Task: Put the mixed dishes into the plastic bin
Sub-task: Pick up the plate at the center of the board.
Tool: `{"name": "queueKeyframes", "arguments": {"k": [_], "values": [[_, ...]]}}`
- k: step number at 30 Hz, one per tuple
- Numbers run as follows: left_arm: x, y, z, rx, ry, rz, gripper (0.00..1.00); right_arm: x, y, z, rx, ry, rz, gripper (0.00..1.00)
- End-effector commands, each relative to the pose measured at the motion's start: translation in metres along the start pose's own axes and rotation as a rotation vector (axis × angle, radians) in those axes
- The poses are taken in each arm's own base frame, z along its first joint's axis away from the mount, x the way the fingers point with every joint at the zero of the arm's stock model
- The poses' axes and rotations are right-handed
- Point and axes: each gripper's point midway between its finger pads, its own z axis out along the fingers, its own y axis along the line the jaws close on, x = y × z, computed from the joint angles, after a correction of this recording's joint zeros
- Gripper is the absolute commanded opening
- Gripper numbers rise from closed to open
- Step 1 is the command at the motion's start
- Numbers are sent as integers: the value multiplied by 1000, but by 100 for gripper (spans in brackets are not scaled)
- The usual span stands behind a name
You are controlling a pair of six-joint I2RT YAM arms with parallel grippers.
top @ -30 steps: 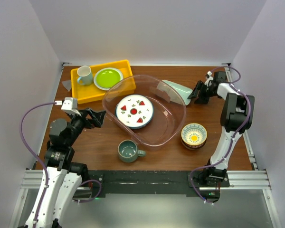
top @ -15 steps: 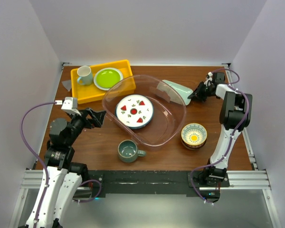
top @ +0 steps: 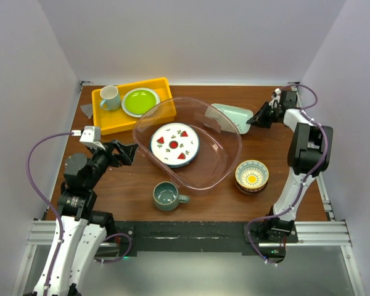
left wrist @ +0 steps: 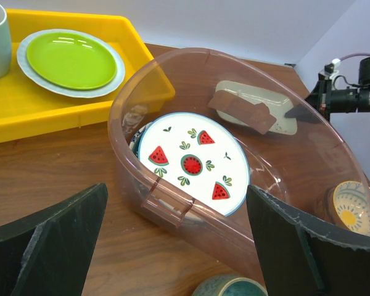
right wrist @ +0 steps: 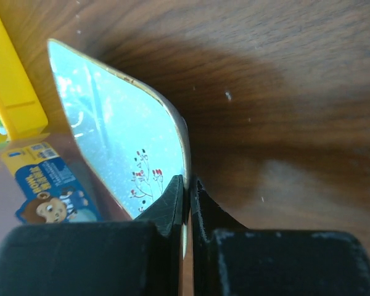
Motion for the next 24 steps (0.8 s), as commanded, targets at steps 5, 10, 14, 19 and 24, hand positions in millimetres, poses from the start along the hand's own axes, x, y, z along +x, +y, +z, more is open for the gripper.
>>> {"name": "queueKeyframes", "arguments": {"k": [5,10,14,19,24], "values": [[-7,-3,1,24,-31,25,100,-78,65,-97,-128,-333,-149,0],[-9,-4,0,30,-36,29,100,-87,91,-127,-174,-409,-194,0],[-7,-4,1,28,-32,27,100,-90,110,-148,-203,-452,-223,0],[-8,-5,0,33,-37,30,100,-91,135,-175,-251,-493,-275,0],[-9,-5,0,36,-39,31,100,-84,151,-186,-305,-476,-300,0]]}}
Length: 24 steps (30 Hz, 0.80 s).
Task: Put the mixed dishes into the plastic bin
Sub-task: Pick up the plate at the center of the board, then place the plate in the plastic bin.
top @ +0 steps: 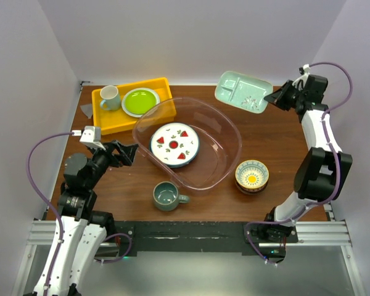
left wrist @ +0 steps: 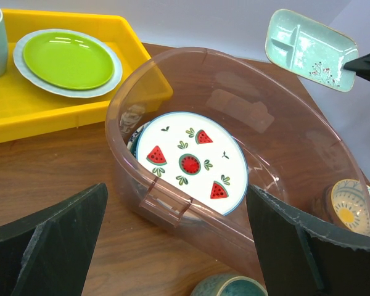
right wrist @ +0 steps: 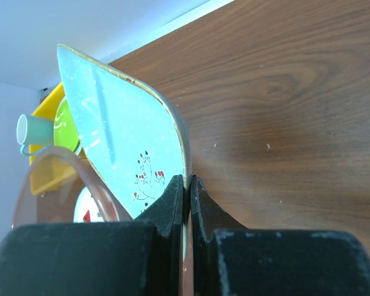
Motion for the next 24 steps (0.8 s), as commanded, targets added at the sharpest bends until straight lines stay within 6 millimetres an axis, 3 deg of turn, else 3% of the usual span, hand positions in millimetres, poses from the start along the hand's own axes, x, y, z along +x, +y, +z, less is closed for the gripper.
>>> {"name": "queueKeyframes", "arguments": {"k": [1,13,20,24], "values": [[-10,-4,0,29,-43,32,100,-41,73,-37,-212,-115,-98,0],[-10,-6,-1,37,-48,32,100,-25,115,-59,-293,-79,-195,0],[-11,-6,-2,38,-54,34,100,9,156,-56,-347,-10,-312,0],[-12,-6,-2,37,-56,34,100,27,168,-51,-367,29,-348,0]]}}
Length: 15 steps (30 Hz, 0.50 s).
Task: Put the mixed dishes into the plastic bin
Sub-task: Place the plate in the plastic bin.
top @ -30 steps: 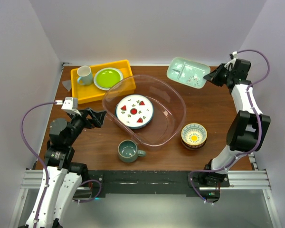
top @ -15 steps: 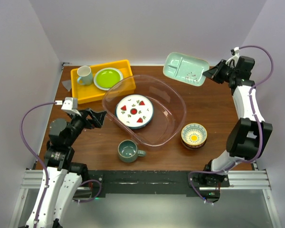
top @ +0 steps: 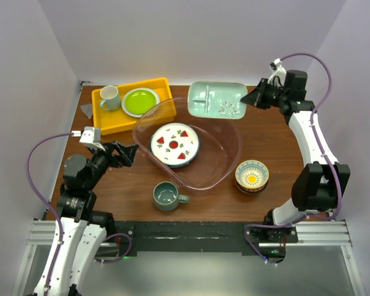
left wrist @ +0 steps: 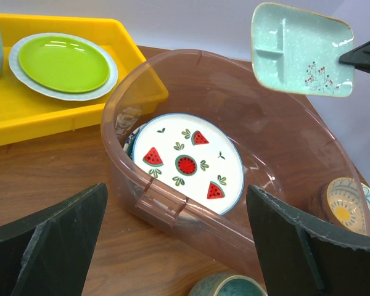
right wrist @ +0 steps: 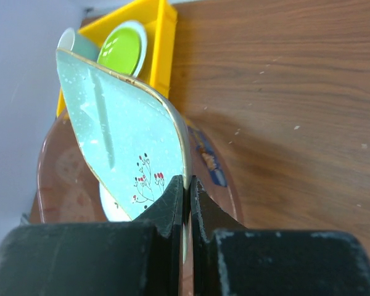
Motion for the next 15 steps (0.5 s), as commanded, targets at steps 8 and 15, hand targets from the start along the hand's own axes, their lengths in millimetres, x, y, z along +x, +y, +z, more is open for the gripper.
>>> {"name": "queueKeyframes", "arguments": {"k": [8,15], "values": [[-10,-2,0,20,-48,31,100,-7,84,-3,-172,-19,-219,0],[-10,-2,1,20,-48,31,100,3,86,4,-175,10,-243,0]]}}
